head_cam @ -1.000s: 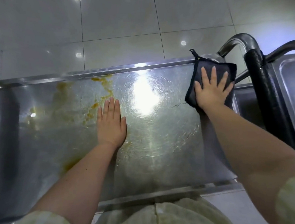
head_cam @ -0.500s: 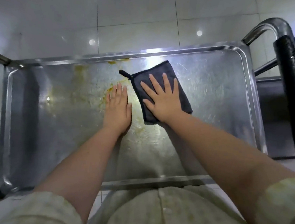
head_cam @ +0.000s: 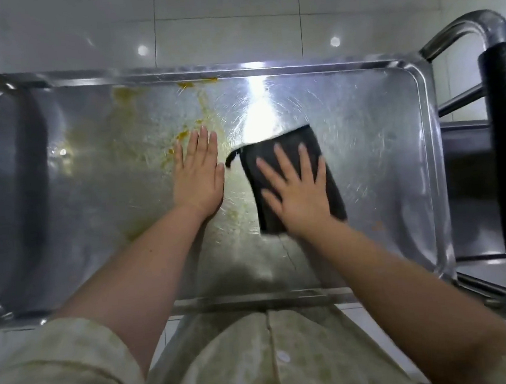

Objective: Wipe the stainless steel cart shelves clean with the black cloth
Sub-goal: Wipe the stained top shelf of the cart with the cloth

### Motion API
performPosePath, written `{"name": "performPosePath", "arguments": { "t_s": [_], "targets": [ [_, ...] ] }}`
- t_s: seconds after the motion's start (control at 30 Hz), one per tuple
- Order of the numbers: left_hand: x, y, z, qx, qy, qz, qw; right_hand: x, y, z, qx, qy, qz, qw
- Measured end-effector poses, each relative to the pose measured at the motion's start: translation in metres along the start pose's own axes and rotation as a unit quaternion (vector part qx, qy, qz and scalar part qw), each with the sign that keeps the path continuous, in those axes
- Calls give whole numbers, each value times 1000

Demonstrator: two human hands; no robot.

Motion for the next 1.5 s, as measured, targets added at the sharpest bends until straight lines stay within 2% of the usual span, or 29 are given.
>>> {"name": "performPosePath", "arguments": {
  "t_s": [0.13, 0.23, 0.33, 0.47, 0.57, 0.63, 0.73, 0.9, 1.03, 1.2, 1.4, 1.5],
  "targets": [
    [1, 1, 1, 0, 2, -6, 1000, -17, -21, -124, 20, 97, -12, 995],
    [0, 3, 1, 0, 7, -8, 1000, -17, -21, -137, 13, 114, 1, 993],
    [0, 4, 1, 2, 2, -8, 1000, -7, -12, -83, -10, 77, 1, 997],
    [-1, 2, 1, 0, 0, -4, 1000, 4, 16, 40, -23, 8, -20, 999],
    [-2, 2, 1, 1, -5, -9, 1000, 8, 34, 118, 1, -33, -1, 999],
    [-1, 2, 1, 3, -7, -7, 1000, 5, 35, 124, 16, -59, 1, 998],
    [0, 1, 1, 2, -7, 0, 1000, -6, 14, 66, 3, -42, 5, 999],
    [0, 1, 1, 4, -9, 4, 1000, -53, -22, -95, 15, 114, -10, 993],
    [-1, 0, 1, 0, -7, 3, 1000, -68, -28, -138, 28, 172, -2, 985],
    [-1, 3, 1, 10, -6, -3, 1000, -62, -16, -76, 22, 138, -12, 990],
    [-3, 1, 1, 10, -12, -8, 1000, -50, 17, 88, 24, 104, -18, 994],
    [-4, -1, 1, 7, -14, -13, 1000, -46, 31, 140, 55, 92, -9, 994]
  ]
}}
Point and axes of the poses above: each hand's wrist, its own z-axis away from the middle knuckle, its own y-axis out of the palm, x = y × z, the point moved 6 cm from there along -z, towards the middle knuckle, and after that the axes turned 7 degrees about y, right-handed, at the moved point
